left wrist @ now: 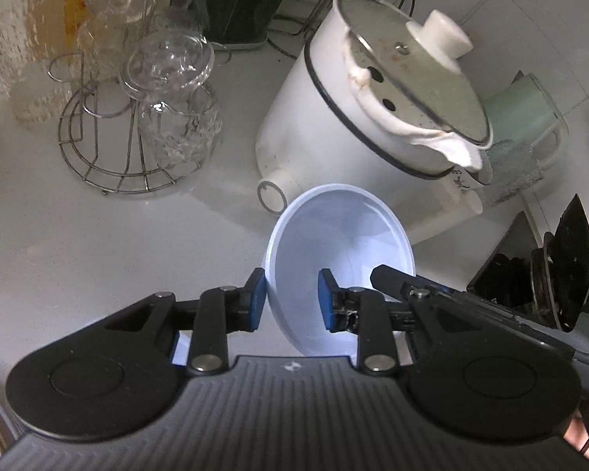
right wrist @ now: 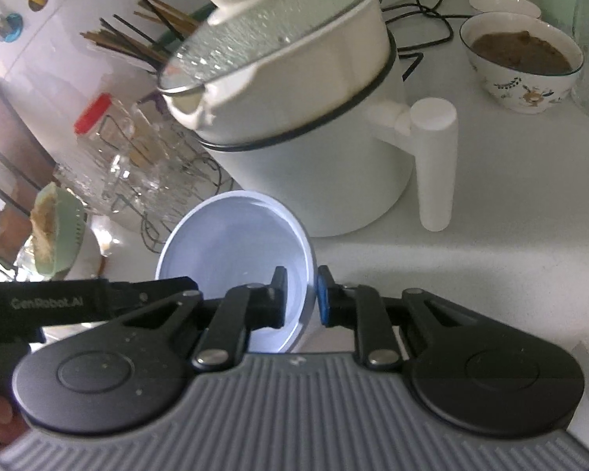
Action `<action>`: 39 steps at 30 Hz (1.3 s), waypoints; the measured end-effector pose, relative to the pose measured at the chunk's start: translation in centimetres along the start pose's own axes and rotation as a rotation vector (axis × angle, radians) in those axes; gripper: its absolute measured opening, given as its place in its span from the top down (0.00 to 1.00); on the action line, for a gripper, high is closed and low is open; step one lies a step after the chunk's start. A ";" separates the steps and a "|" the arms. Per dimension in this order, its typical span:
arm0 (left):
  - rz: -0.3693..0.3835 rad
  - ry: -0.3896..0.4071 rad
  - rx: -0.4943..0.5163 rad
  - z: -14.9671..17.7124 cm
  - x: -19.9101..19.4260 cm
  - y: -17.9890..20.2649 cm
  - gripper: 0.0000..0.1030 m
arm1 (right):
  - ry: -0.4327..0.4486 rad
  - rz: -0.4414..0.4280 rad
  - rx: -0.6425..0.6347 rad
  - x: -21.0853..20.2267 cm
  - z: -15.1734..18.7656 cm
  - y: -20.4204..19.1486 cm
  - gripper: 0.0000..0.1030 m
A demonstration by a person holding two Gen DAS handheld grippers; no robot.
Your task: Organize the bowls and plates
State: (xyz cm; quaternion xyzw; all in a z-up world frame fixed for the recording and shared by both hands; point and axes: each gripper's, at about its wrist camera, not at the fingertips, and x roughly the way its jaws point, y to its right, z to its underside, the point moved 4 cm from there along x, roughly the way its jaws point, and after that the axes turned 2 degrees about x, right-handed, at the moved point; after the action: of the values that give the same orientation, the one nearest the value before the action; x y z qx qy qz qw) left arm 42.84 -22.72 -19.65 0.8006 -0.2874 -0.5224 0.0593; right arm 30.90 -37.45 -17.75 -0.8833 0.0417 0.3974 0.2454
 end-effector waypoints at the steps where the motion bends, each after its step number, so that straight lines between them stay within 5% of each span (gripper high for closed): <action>1: 0.000 0.002 0.001 0.0 -0.1 0.2 0.69 | 0.007 0.003 -0.011 -0.4 0.0 -0.3 0.82; 21: 0.012 0.072 0.030 1.0 -7.0 1.4 0.68 | 0.086 -0.071 0.019 -6.7 0.6 -2.4 0.82; 39: -0.079 0.139 -0.067 4.2 -12.3 -3.6 0.68 | 0.042 -0.182 -0.028 -6.3 2.6 -7.2 0.82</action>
State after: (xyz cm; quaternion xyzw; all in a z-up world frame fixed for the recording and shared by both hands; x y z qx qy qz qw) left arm 37.08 -12.48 -13.12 0.8433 -0.2330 -0.4768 0.0850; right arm 26.77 -30.67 -11.75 -0.8948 -0.0390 0.3556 0.2671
